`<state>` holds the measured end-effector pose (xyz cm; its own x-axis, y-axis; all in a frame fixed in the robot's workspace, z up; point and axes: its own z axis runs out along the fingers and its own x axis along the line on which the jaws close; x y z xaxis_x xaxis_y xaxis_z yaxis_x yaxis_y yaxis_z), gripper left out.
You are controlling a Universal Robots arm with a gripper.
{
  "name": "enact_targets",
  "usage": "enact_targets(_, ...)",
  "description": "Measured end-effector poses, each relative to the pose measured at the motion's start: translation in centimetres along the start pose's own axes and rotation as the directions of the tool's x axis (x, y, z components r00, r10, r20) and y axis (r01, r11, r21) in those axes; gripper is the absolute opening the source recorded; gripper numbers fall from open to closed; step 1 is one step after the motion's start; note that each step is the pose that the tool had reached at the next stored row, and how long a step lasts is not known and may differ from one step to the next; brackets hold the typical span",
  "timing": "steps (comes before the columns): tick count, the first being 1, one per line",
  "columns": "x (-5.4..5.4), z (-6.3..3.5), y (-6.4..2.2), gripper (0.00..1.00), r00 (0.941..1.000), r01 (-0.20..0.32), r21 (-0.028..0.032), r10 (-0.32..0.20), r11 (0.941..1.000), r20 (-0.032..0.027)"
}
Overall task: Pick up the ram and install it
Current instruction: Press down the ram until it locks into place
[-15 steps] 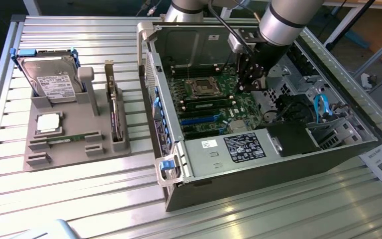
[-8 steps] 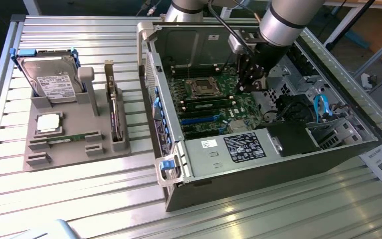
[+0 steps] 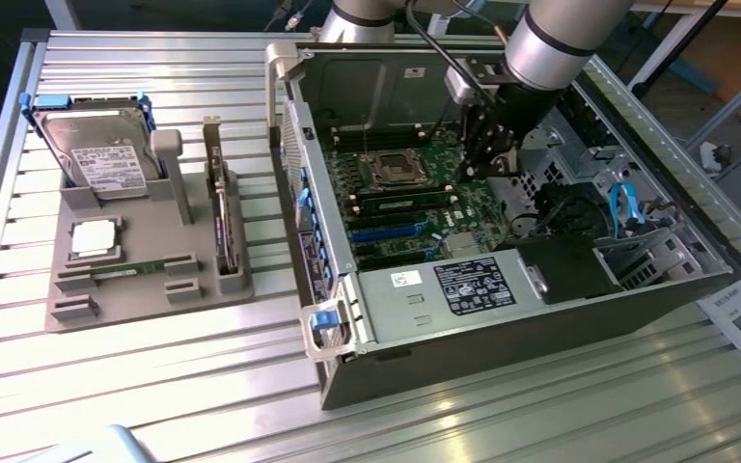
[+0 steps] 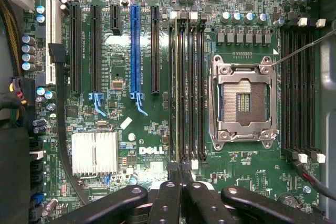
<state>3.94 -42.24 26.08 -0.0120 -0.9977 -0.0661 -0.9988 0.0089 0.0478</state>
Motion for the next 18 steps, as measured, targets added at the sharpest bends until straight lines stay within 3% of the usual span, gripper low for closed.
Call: enact_targets(18,0.1,1.60,-0.08,0.10,1.0000,0.000,-0.0001,0.000,1.0000,0.0018)
